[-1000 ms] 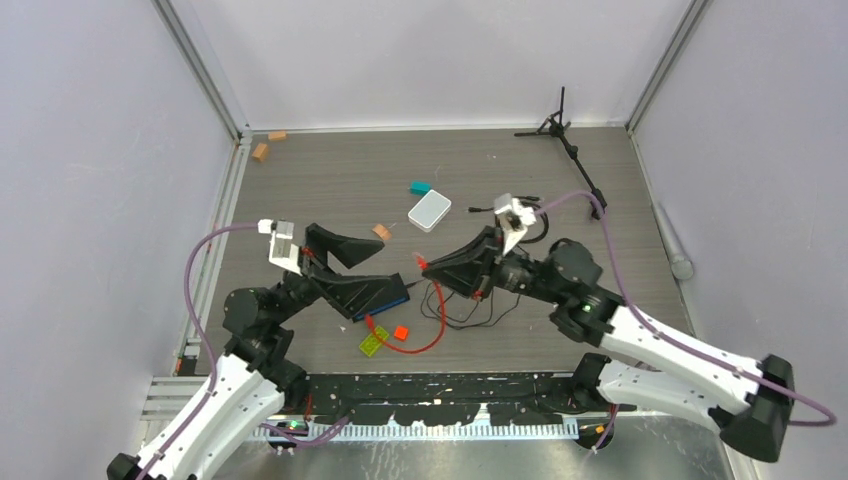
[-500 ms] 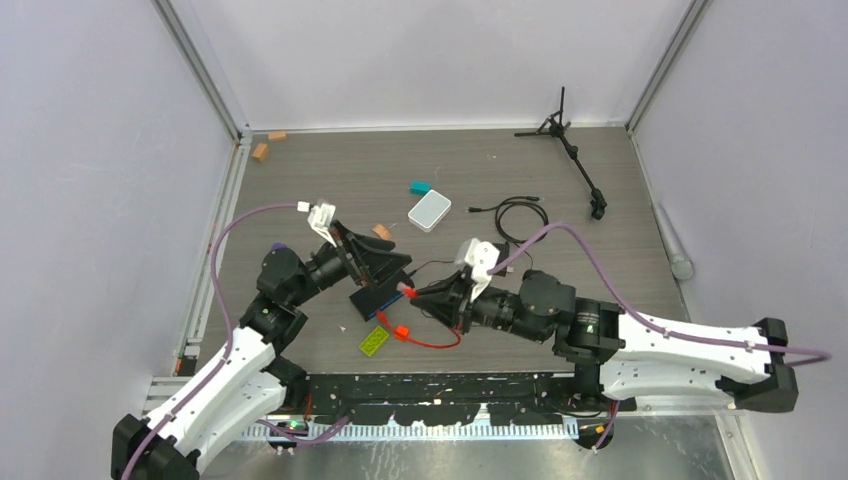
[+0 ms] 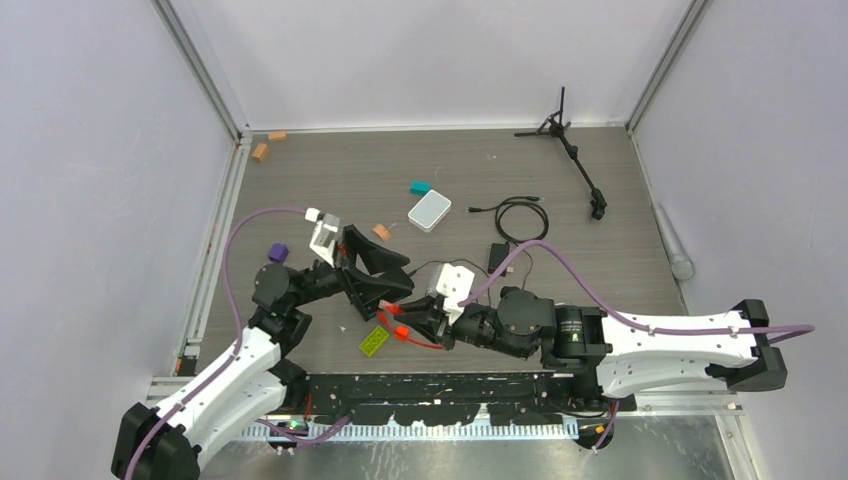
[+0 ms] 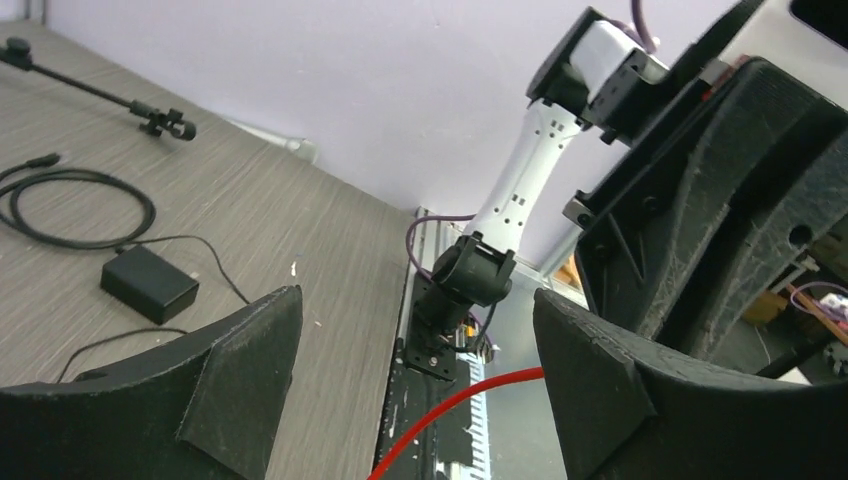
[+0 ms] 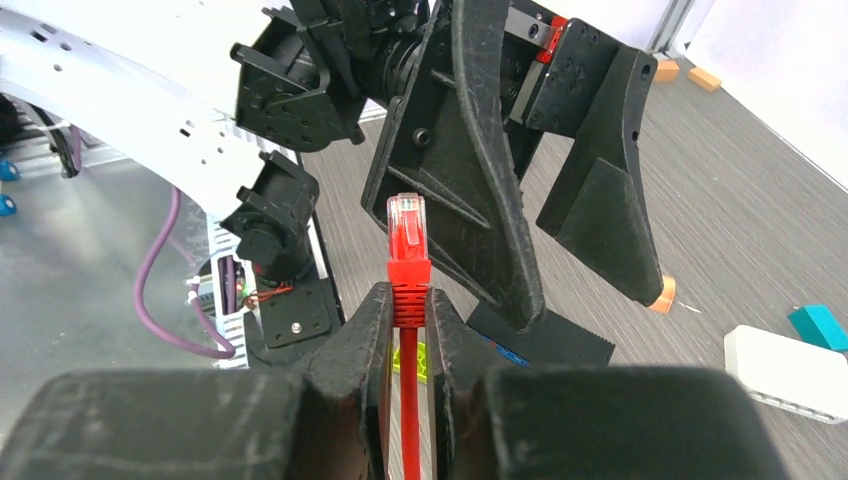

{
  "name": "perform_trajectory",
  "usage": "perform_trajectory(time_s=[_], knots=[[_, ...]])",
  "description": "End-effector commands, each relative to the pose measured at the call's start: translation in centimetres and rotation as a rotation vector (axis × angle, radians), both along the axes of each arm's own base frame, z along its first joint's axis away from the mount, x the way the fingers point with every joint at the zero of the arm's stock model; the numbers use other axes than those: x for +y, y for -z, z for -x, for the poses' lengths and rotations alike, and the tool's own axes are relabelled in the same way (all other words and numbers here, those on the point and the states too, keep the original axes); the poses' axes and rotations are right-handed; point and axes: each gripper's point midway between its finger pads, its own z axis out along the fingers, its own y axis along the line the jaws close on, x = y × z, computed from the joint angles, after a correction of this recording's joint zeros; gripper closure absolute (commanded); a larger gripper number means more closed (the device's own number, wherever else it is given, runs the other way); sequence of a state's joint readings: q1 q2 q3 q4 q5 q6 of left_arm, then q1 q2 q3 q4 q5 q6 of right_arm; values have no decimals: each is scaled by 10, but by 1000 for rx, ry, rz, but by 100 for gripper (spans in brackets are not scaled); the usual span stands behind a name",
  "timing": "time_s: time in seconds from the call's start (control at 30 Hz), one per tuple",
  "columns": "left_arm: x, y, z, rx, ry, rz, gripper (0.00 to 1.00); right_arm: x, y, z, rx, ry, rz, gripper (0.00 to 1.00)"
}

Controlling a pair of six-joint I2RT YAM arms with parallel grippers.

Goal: Insert the plug into the switch port
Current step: Adjust the switch port at the center of the board.

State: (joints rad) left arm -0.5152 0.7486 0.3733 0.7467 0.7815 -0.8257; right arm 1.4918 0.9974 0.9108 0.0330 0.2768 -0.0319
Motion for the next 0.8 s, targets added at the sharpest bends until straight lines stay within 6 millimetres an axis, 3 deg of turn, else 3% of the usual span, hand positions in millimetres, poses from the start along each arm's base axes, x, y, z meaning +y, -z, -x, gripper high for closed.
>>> perform_trajectory(time_s=[0.0, 0.07, 0.17, 0.23, 0.33, 0.53, 0.6, 0.77], knots=[[3, -22, 21, -155, 70, 51, 13, -4, -43, 2, -32, 2, -103, 100], [4, -20, 13, -157, 25, 45, 12, -5, -40, -1, -30, 22, -90, 99], [8, 3, -35, -37, -201, -82, 8, -16, -30, -18, -11, 132, -75, 99], [23, 29, -72, 64, -406, -206, 5, -31, -21, -39, 1, 243, -67, 100], [38, 44, -108, 92, -560, -277, 4, -57, 4, -82, 57, 377, -28, 99], [29, 70, -163, 100, -580, -326, 5, -103, 72, -174, 126, 605, 156, 100], [20, 94, -184, 123, -568, -377, 5, -113, 94, -200, 126, 667, 224, 100], [3, 138, -245, 130, -588, -503, 7, -124, 126, -253, 189, 747, 239, 99]])
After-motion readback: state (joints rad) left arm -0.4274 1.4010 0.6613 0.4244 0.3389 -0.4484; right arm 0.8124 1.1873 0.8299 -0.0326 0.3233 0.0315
